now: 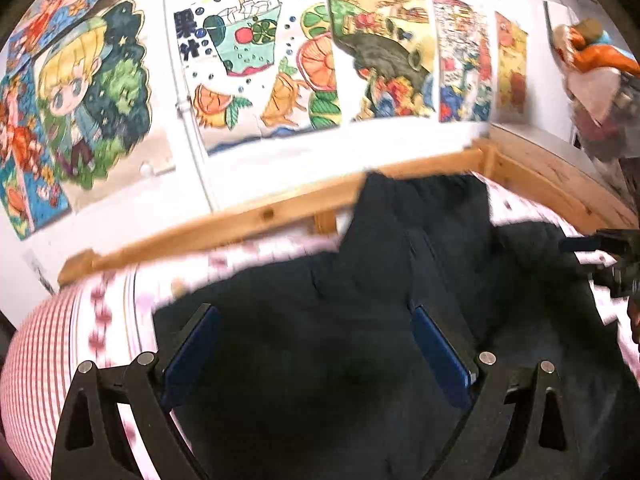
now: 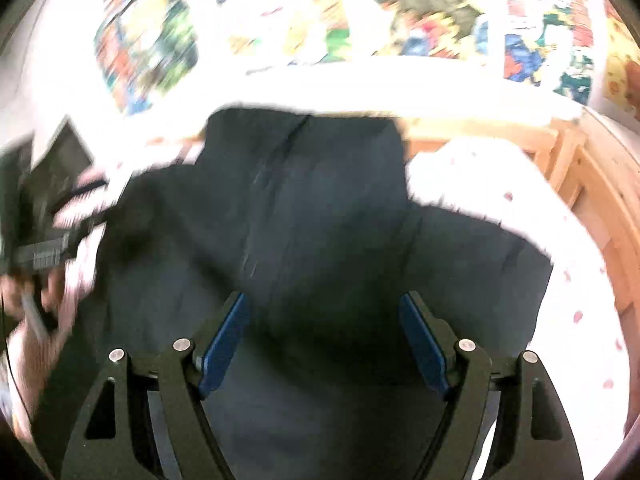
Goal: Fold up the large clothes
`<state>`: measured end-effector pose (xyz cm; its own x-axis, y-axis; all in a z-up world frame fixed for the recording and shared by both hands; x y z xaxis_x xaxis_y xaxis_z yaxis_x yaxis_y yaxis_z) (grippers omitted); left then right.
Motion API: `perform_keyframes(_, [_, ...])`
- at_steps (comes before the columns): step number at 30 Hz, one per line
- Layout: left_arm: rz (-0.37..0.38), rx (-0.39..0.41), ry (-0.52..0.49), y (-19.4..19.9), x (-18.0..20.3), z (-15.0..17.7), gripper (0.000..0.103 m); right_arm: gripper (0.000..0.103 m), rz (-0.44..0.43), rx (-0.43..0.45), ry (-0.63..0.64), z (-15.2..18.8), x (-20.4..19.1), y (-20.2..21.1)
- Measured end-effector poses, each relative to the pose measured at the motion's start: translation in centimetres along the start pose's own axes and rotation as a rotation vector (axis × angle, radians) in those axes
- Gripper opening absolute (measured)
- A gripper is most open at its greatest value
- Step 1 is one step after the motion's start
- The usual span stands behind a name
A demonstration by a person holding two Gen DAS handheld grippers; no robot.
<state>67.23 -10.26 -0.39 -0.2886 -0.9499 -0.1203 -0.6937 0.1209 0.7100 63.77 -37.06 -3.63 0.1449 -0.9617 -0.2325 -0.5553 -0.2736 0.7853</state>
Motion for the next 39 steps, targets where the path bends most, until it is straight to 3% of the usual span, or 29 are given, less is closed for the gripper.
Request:
perform_keyframes(4, [0.051, 0.026, 0.074, -2.6, -0.1, -2.9, 0.097, 0.073, -0.053, 0.072, -0.156, -5.7, 2.5, -2.9])
perform_keyframes(9, [0.127, 0.045, 0.107, -5.1, 0.5, -5.2, 0.097, 0.071, -0.057, 0.047, -0.211, -8.8, 1.8, -8.1])
perform_keyframes(10, [0.145, 0.048, 0.11, -5.4, 0.9, -5.7, 0.097, 0.067, -0.05, 0.04, -0.208, -9.0, 1.7, -9.0])
perform_keyframes(12, [0.176, 0.038, 0.11, -6.2, 1.5, -6.8, 0.092, 0.045, -0.033, 0.028, -0.201, -9.5, 1.7, -10.0])
perform_keyframes(14, [0.203, 0.019, 0.12, -7.0, 2.1, -7.5, 0.062, 0.028, 0.001, 0.025, -0.197, -9.4, 1.6, -10.6])
perform_keyframes(15, [0.218, -0.001, 0.123, -7.5, 2.4, -7.7, 0.053, 0.017, 0.017, 0.034, -0.19, -9.3, 1.5, -10.4])
perform_keyframes(17, [0.253, -0.026, 0.133, -8.2, 2.8, -7.9, 0.013, 0.013, 0.016, 0.069, -0.182, -8.8, 2.0, -9.4])
perform_keyframes(19, [0.245, -0.019, 0.139, -8.0, 2.8, -7.7, 0.008, 0.01, -0.008, 0.094, -0.17, -8.5, 2.0, -8.2])
perform_keyframes(25, [0.216, 0.086, 0.087, -3.7, 1.9, -6.0, 0.005, 0.008, 0.028, 0.185, -0.027, -6.0, 0.1, -3.2])
perform_keyframes(33, [0.193, 0.139, 0.0, 2.0, 1.4, -2.6, 0.005, 0.006, 0.078, 0.262, 0.083, -2.5, -1.7, 2.2])
perform_keyframes(39, [0.277, 0.147, -0.016, 4.2, 1.0, 0.4, 0.004, 0.006, 0.047, 0.268, 0.099, 0.8, -2.1, 3.9])
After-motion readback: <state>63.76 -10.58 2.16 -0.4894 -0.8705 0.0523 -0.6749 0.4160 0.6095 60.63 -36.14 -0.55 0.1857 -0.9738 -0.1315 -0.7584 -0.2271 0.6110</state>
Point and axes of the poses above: each gripper's, at about its wrist camera, not at the fingertips, and y roughly against the way its jaws point, x to its right, z to its underside, the point moved 4 cm from there along -y, roughly the way its jaws point, and after that the axes turned 7 degrees about -x, right-handed, at the moved point
